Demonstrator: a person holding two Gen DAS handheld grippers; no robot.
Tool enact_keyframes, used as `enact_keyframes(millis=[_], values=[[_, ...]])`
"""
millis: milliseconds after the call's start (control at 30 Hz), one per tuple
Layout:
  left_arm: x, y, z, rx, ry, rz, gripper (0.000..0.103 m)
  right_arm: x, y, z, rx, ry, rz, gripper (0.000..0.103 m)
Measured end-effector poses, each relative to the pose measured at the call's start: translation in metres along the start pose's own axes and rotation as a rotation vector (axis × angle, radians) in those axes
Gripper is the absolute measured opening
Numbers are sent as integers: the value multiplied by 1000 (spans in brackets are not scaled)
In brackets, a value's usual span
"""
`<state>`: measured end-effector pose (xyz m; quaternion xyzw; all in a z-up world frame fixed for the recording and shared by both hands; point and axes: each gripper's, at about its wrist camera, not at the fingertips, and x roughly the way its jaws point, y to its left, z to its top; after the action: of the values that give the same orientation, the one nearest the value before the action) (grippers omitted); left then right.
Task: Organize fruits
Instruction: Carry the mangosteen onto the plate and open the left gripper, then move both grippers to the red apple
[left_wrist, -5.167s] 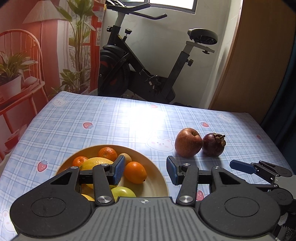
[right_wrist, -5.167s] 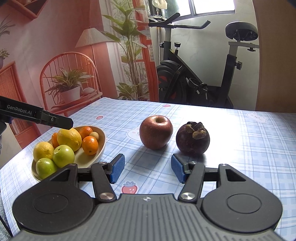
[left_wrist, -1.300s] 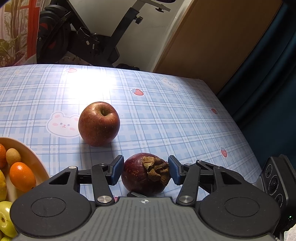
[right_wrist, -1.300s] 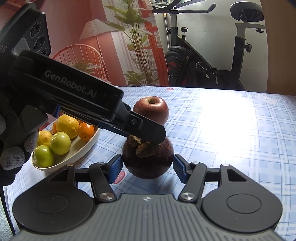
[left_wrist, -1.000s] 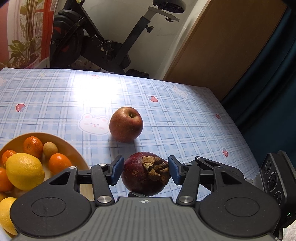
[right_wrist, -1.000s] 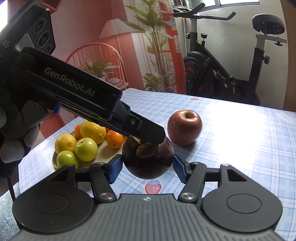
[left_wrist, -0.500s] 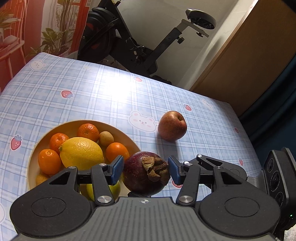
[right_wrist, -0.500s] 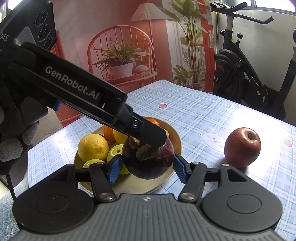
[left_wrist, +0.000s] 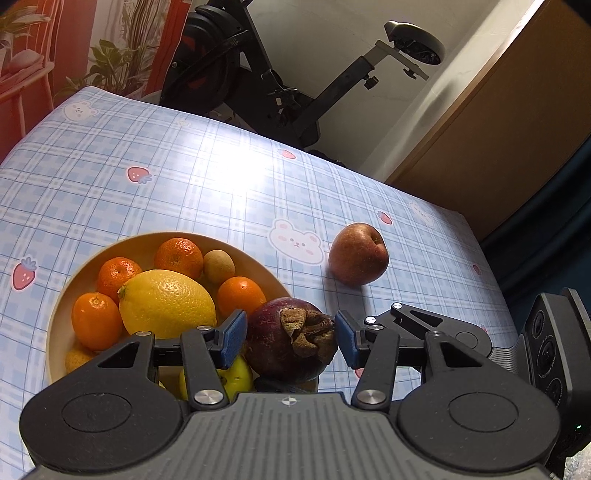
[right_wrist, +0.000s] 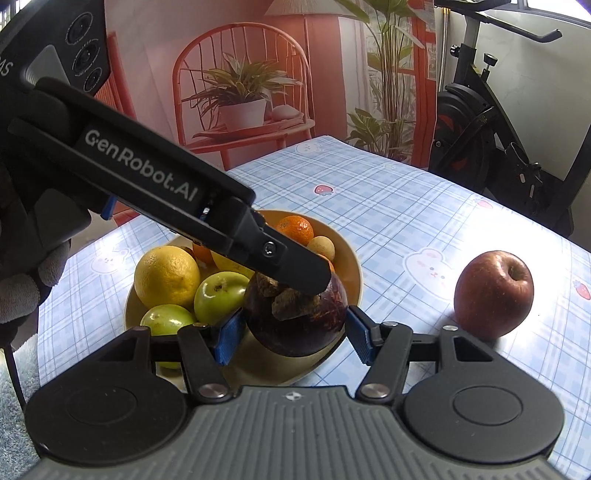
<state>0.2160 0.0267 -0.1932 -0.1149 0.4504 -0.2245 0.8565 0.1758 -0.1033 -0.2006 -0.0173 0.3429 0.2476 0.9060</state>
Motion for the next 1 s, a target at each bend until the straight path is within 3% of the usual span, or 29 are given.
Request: enact_keyframes(millis=[600,1000], values=[[-19,6,8,-35,-96,65,54,9,-5,6,35,-21,-55,63],[-23,-18,19,21,-132,104,54,-31,-12,-3,16,-117,-70,66]])
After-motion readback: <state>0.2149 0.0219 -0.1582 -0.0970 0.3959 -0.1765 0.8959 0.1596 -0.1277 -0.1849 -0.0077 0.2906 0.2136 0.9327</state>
